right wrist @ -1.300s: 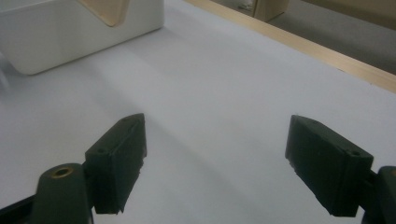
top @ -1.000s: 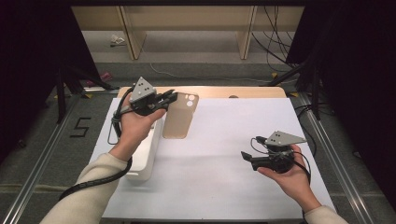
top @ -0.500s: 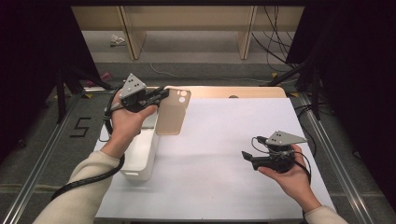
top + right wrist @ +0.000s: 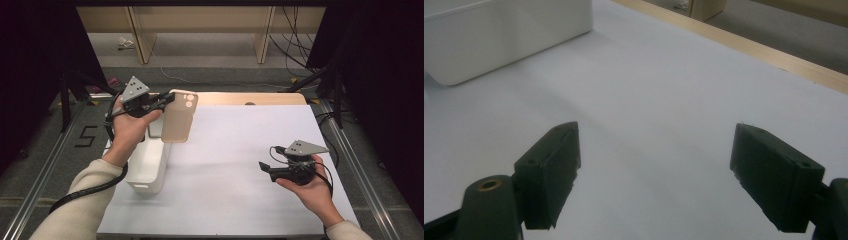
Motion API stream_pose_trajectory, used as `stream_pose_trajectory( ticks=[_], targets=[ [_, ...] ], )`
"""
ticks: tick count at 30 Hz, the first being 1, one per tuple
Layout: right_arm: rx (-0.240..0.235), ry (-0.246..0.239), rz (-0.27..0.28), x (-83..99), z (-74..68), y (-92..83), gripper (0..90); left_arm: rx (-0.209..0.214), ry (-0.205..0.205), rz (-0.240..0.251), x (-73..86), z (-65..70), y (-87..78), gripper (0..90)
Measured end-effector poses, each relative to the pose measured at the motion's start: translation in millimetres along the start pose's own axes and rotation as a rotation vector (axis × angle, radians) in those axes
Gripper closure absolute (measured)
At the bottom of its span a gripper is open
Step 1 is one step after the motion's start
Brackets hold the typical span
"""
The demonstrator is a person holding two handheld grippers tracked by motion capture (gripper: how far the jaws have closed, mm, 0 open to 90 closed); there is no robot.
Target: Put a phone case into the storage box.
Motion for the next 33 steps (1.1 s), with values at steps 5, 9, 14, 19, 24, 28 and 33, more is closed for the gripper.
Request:
stream_pose_trajectory(
  ticks=[5,9,14,19,24,28,33],
  targets=[
    [0.0,0.002,0.001,0.1,0.4,-0.1,21.2,-0.002,-0.001,0.002,-1.5,-3.9,-0.9,81.4],
    [0.001,0.002,0.002,-0.1,0.3,-0.3,21.2,-0.008,-0.005,0.0,-1.2,-7.7,-0.7,81.4],
    [0.001,0.005,0.003,-0.1,0.6,-0.4,21.2,-0.015,-0.009,-0.001,-0.2,-12.6,-1.4,81.4],
    [0.001,0.006,0.0,0.2,0.7,-0.3,21.2,-0.023,-0.009,-0.003,0.2,-18.5,-3.0,81.4],
    [0.002,0.008,0.001,0.2,0.8,-0.3,21.2,-0.035,-0.017,0.0,0.5,-25.4,-5.9,81.4],
    [0.001,0.009,0.001,0.2,0.8,-0.2,21.2,-0.045,-0.026,-0.002,0.3,-30.5,-7.5,81.3],
    [0.0,0.01,0.001,0.1,0.5,-0.1,21.2,-0.053,-0.034,0.003,-0.7,-35.7,-8.0,81.3]
  ],
)
Point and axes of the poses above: each handheld gripper's, and its own axes: y roughly forward along the jaws, x roughly out of its underside, z roughly to its right, the point moved 7 cm from there along y, roughly forward along the jaws, and after that the axes turned 5 degrees about -y, right-handed, at the moved point
